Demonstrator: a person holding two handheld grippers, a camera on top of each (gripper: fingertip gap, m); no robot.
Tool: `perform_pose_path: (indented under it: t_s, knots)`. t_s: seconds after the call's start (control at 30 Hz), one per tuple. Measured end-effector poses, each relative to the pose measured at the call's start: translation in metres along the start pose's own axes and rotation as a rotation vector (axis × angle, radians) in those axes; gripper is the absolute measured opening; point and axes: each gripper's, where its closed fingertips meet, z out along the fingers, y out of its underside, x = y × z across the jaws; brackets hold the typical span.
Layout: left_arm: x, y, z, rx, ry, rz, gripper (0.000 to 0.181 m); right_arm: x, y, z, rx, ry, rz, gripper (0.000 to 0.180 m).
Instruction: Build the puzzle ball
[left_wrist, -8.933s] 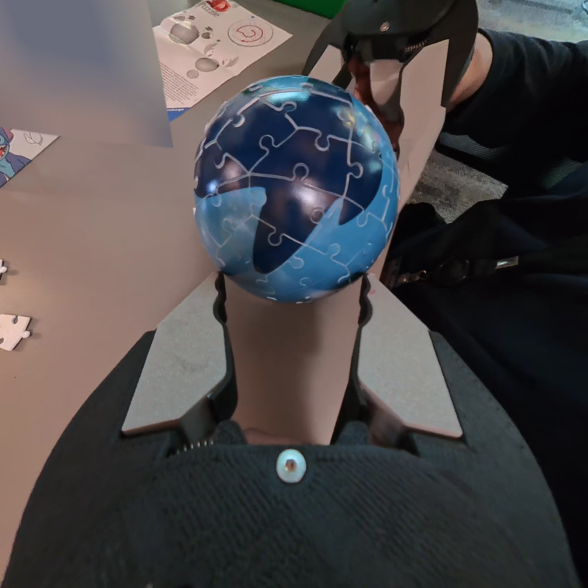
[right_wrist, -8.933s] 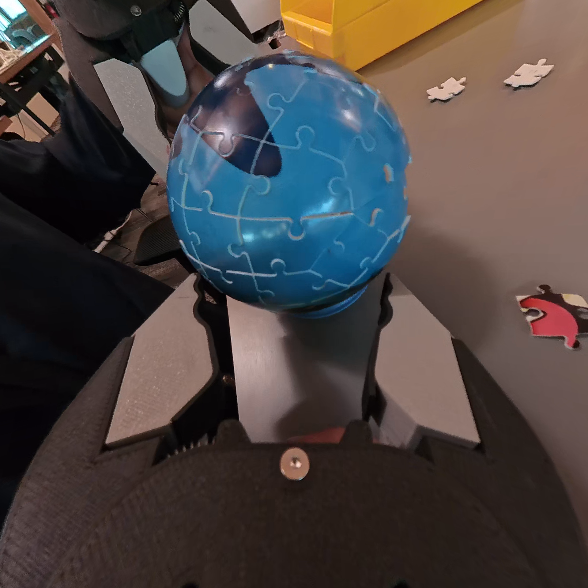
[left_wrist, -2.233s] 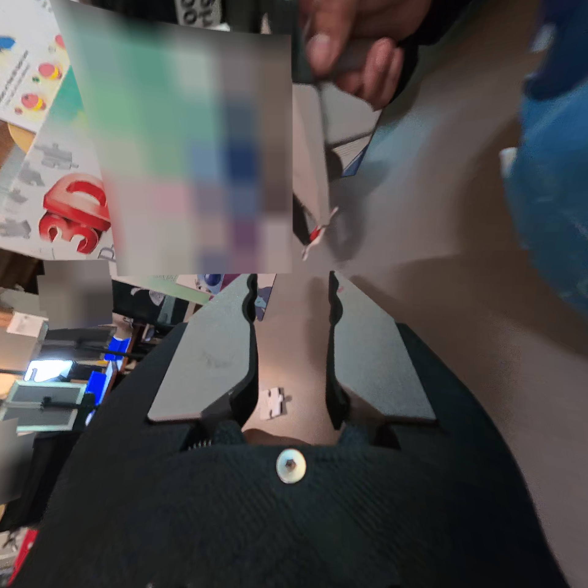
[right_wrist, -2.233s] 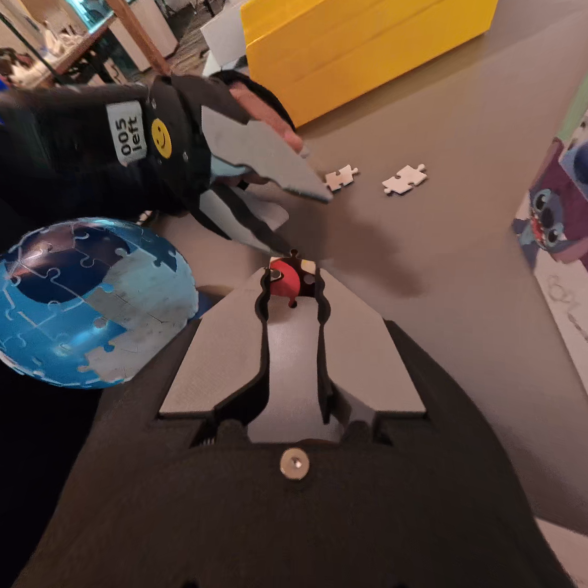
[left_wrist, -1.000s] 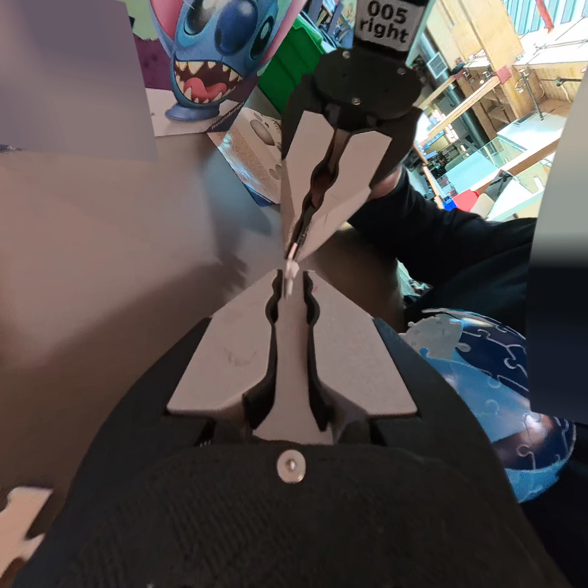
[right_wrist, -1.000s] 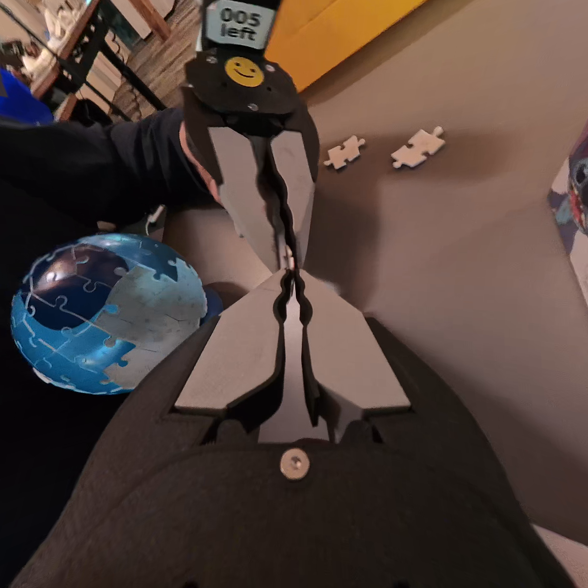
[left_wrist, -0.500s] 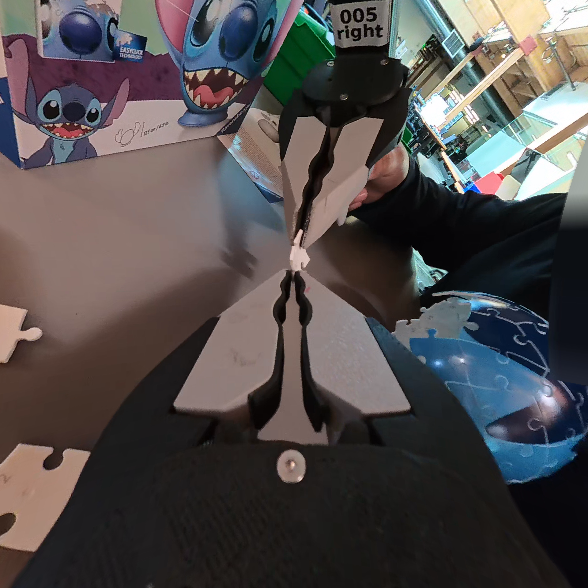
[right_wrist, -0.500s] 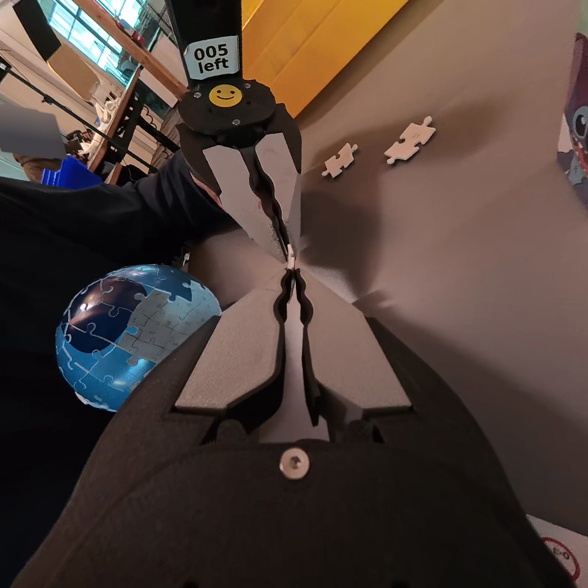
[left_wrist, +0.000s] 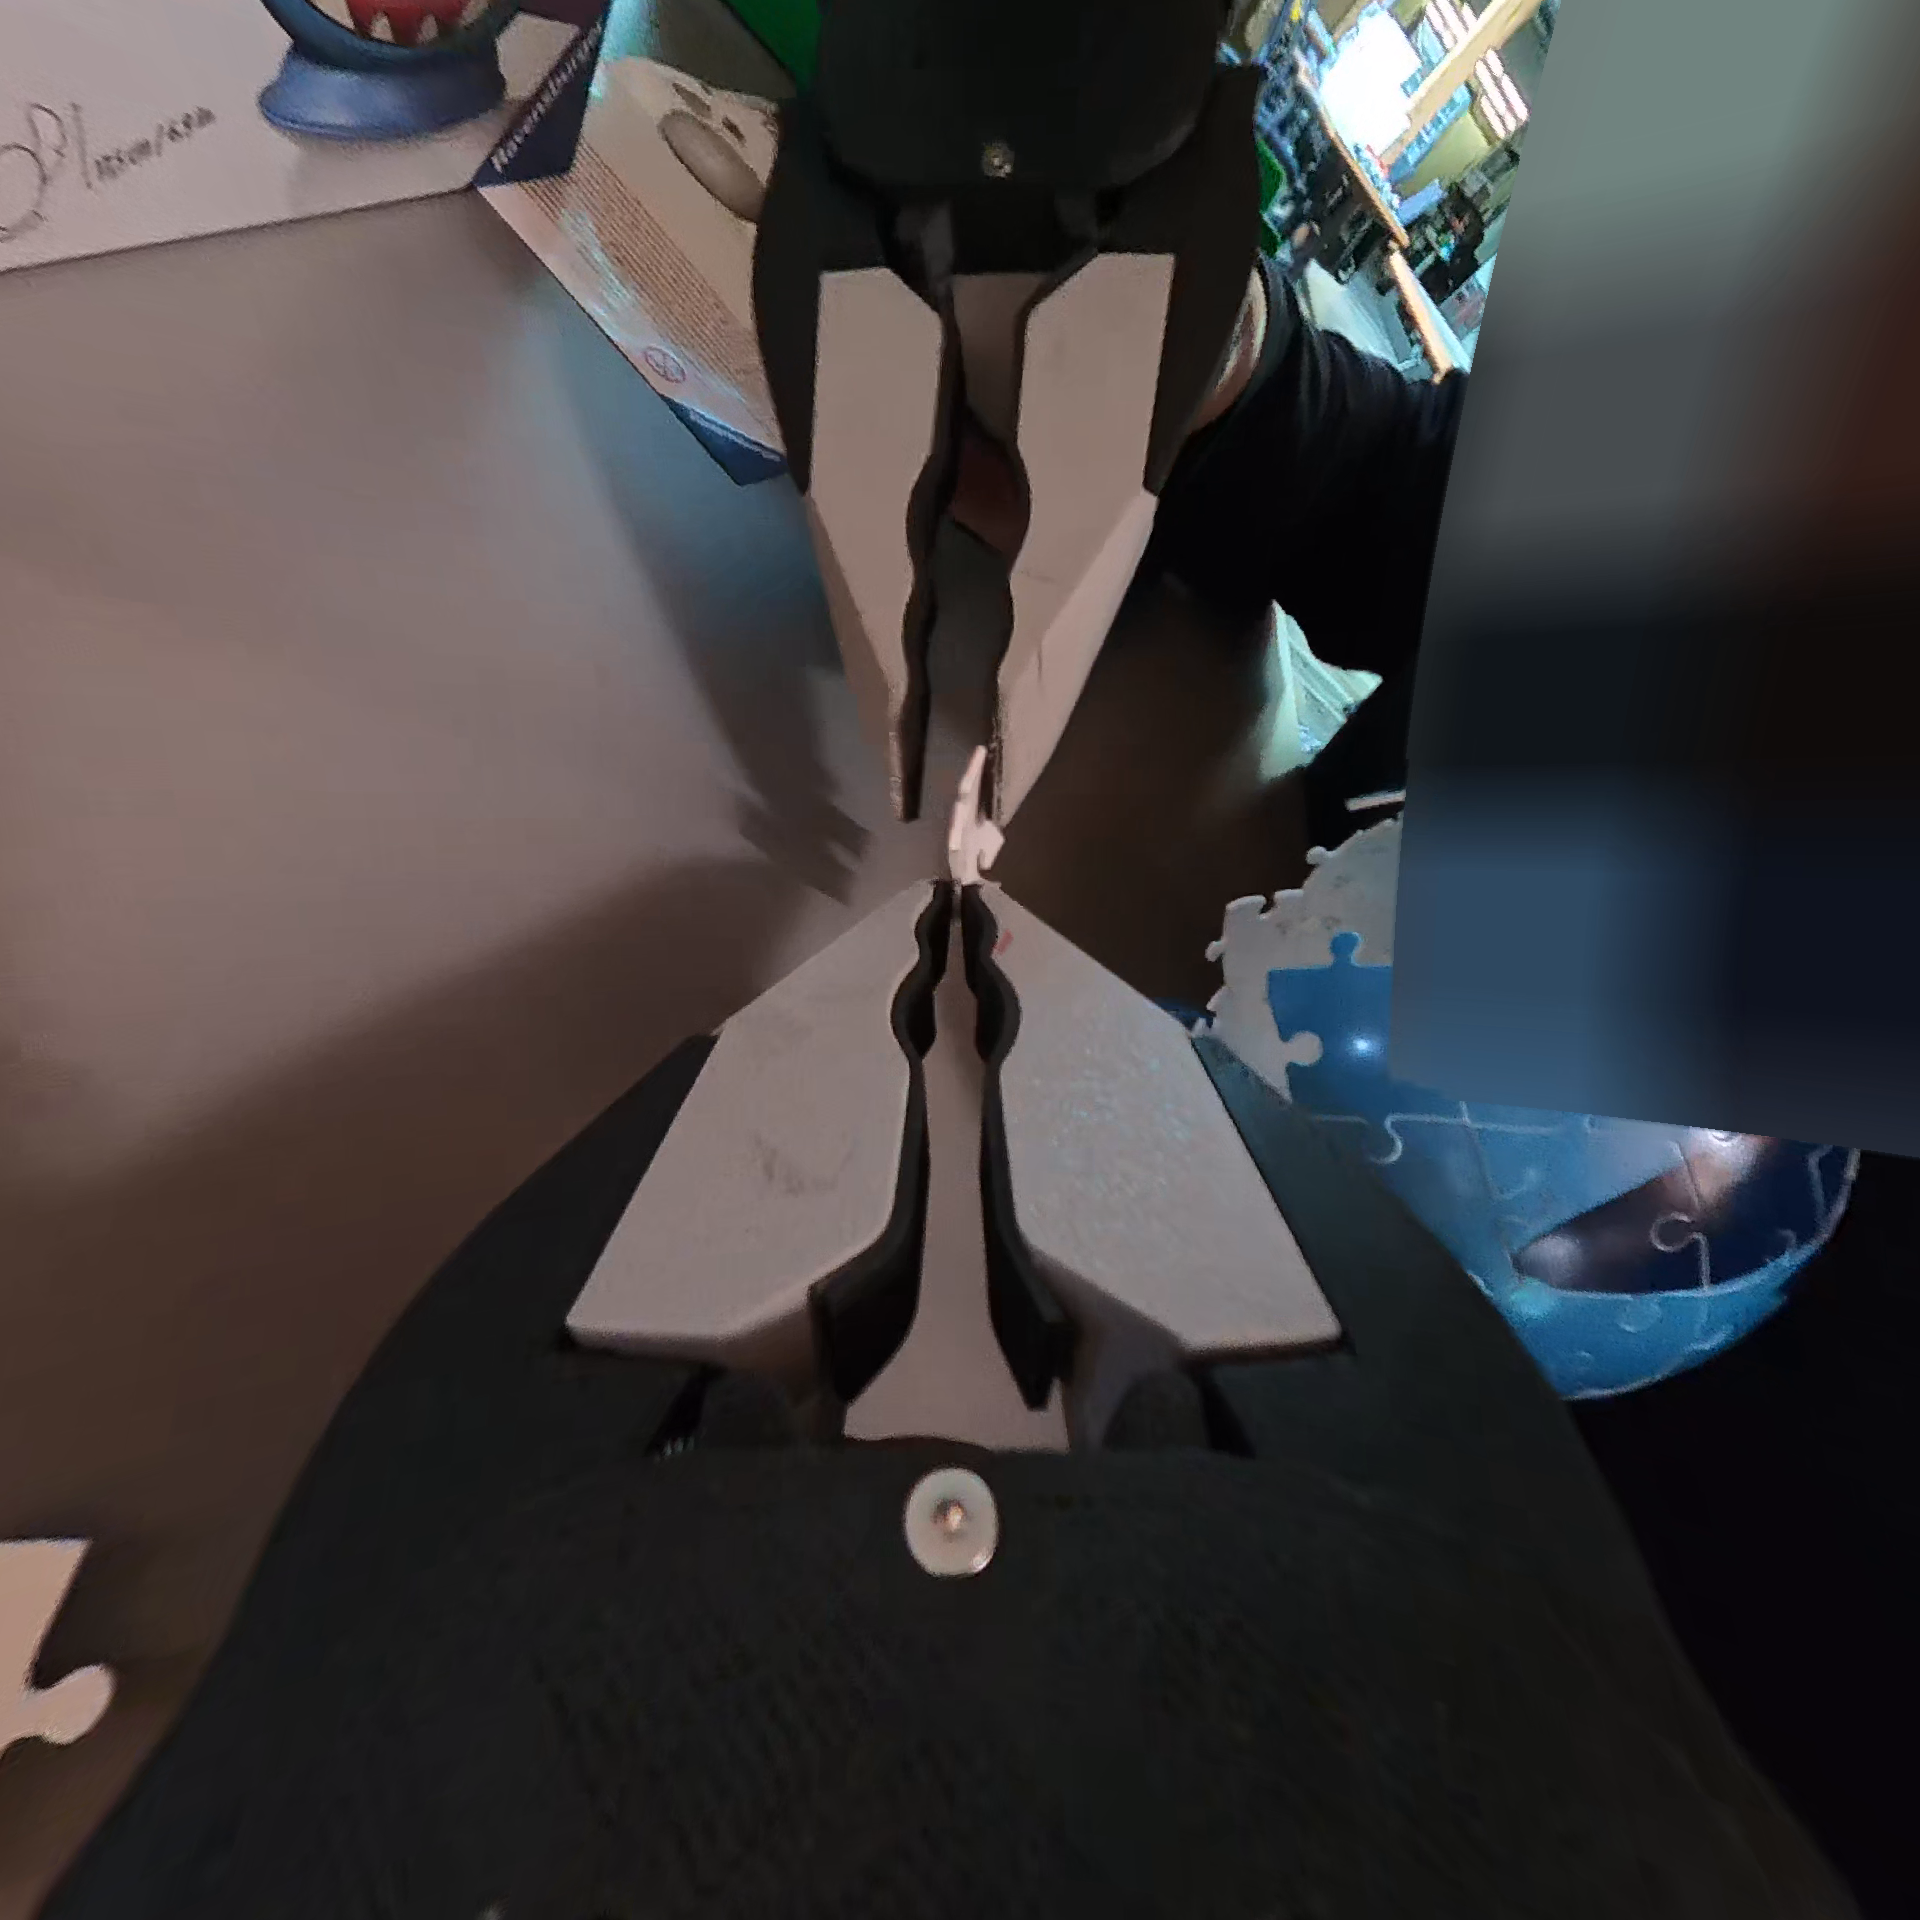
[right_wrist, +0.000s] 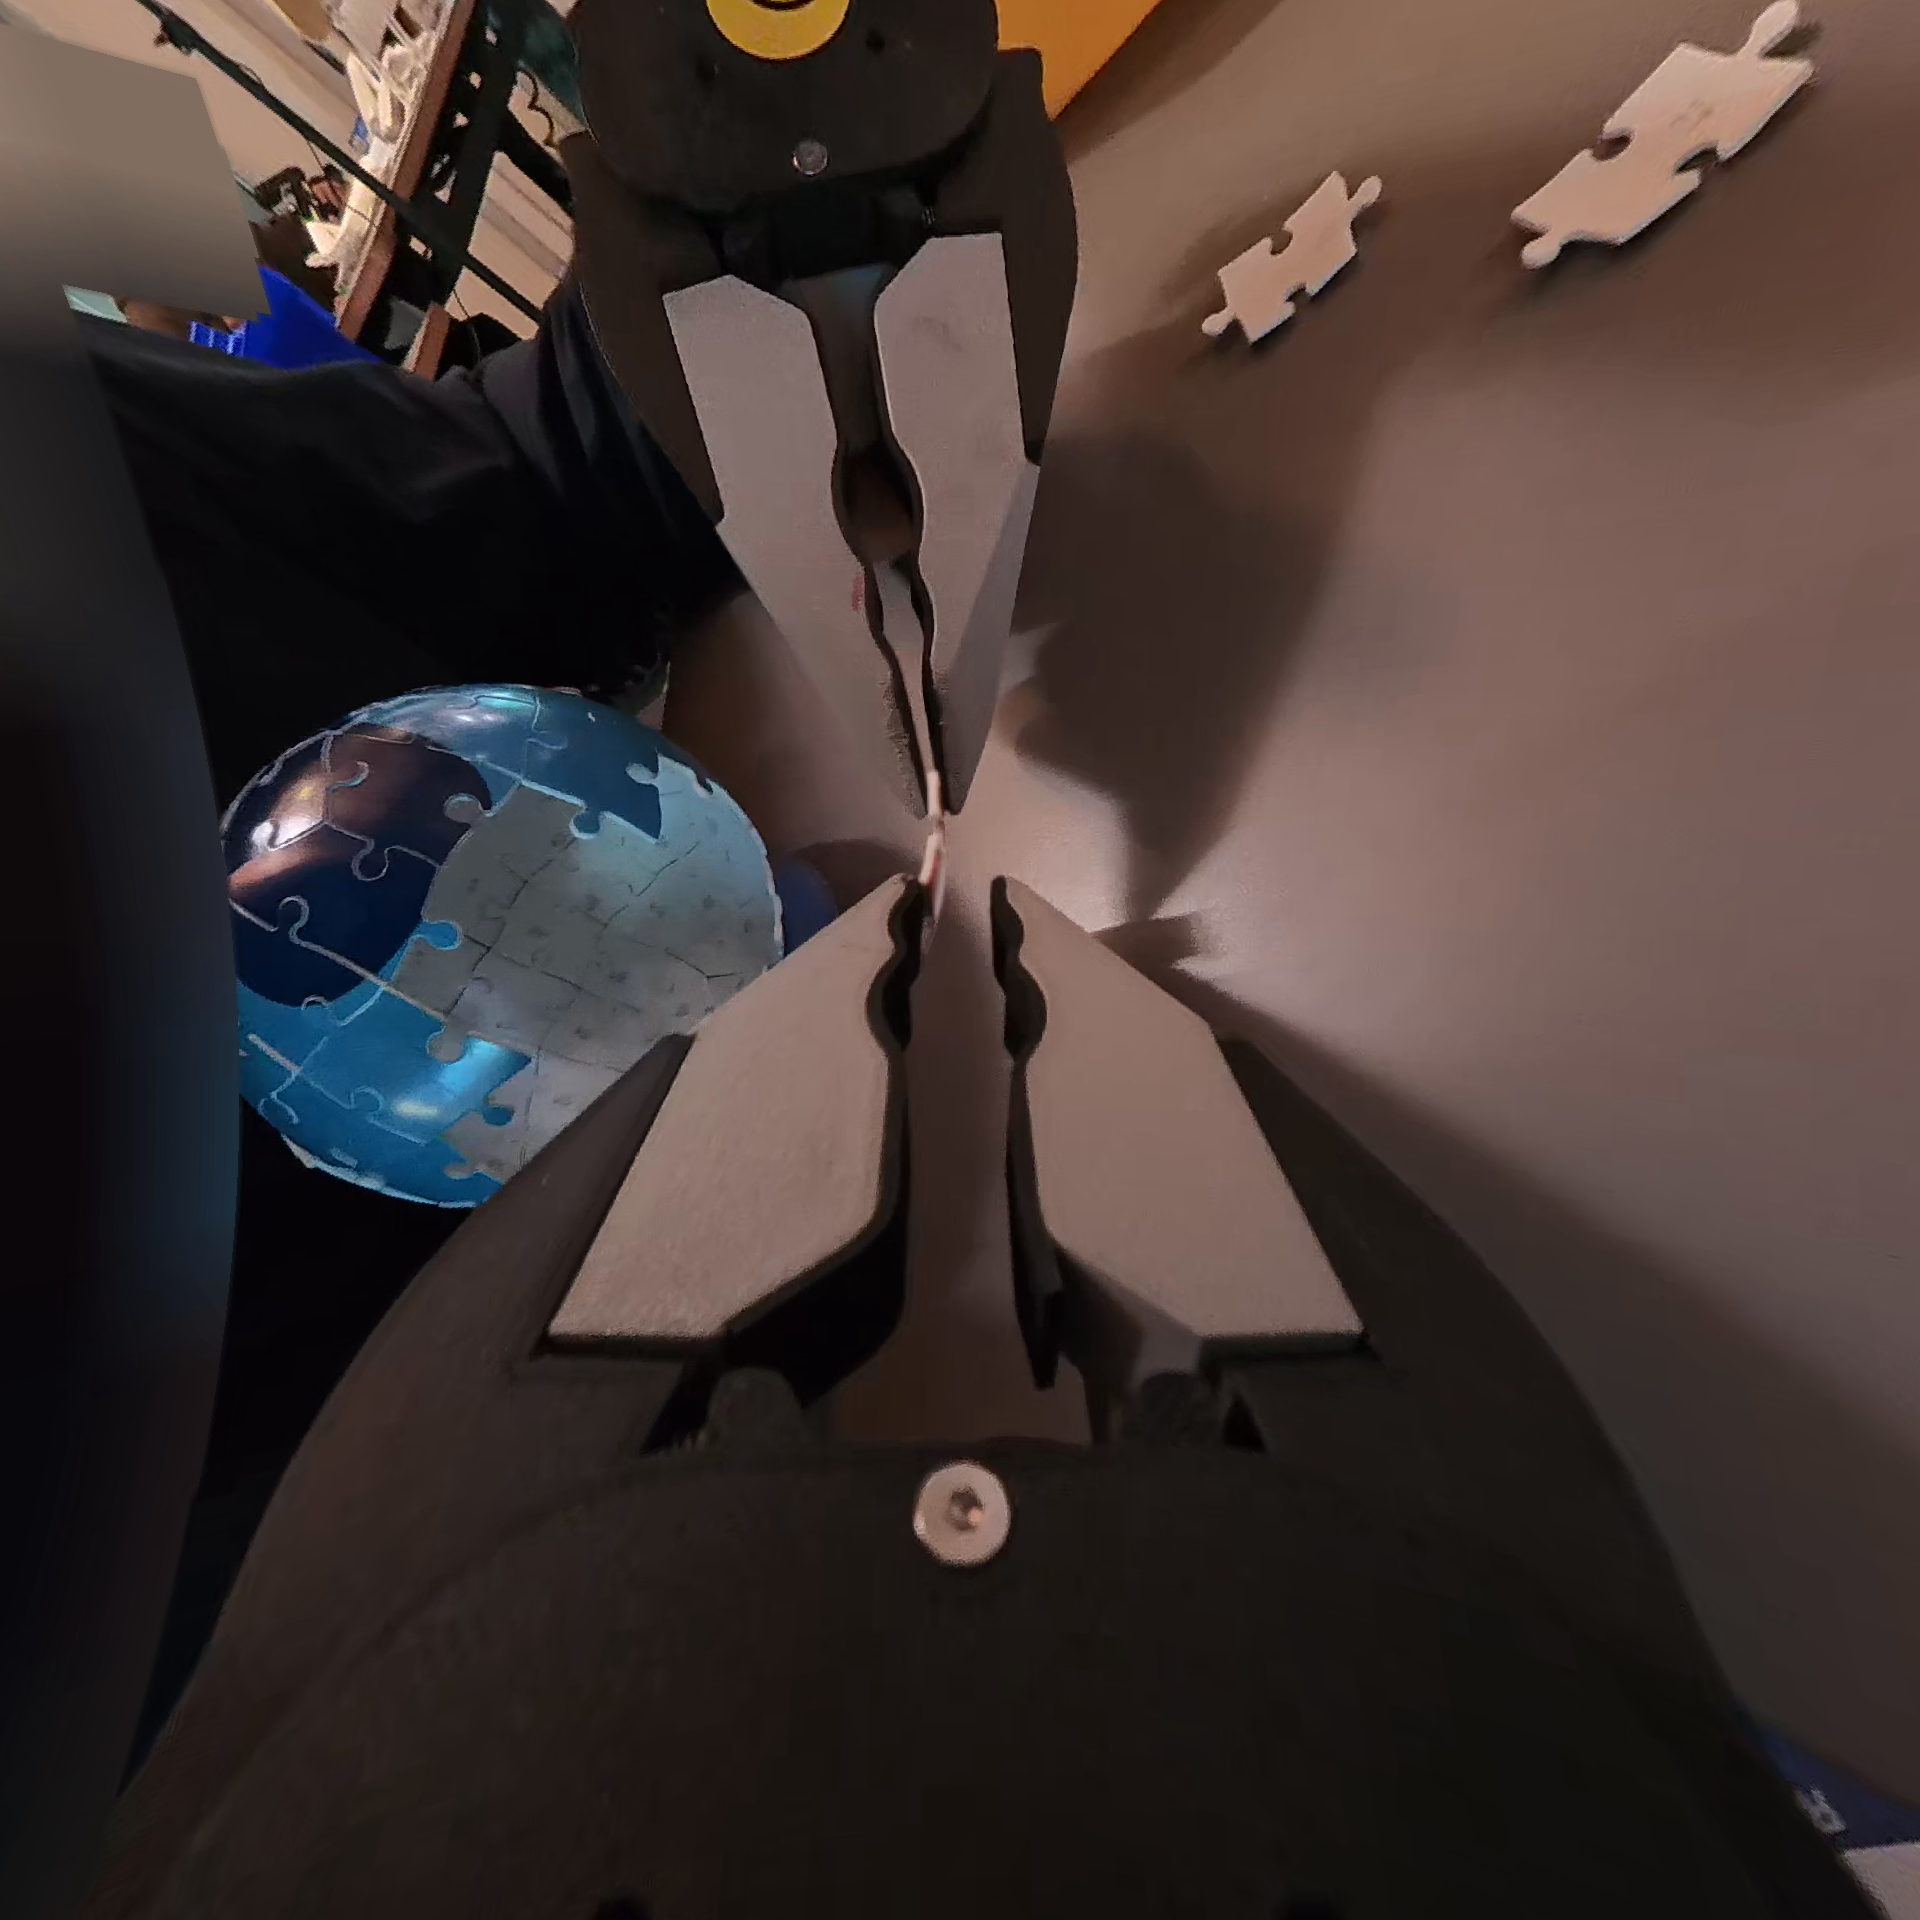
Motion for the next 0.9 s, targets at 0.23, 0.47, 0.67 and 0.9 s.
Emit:
perform_pose_path:
  t_s: [0.23,0.47,0.67,0.9]
  knots:
    - [0.009,0.01,0.004,-0.06,0.031,0.025,0.0,-0.007,0.005,0.006,-0.021,-0.036,0.002,0.01]
    - [0.021,0.02,0.007,-0.117,0.076,0.047,0.0,-0.019,0.012,0.014,-0.062,-0.062,-0.016,0.006]
    - [0.028,0.031,0.011,-0.175,0.107,0.068,0.001,-0.026,0.024,0.022,-0.119,-0.104,0.015,0.0]
    - [0.026,0.023,-0.008,-0.131,0.082,0.104,0.002,-0.039,0.039,0.026,-0.141,-0.134,0.076,0.0]
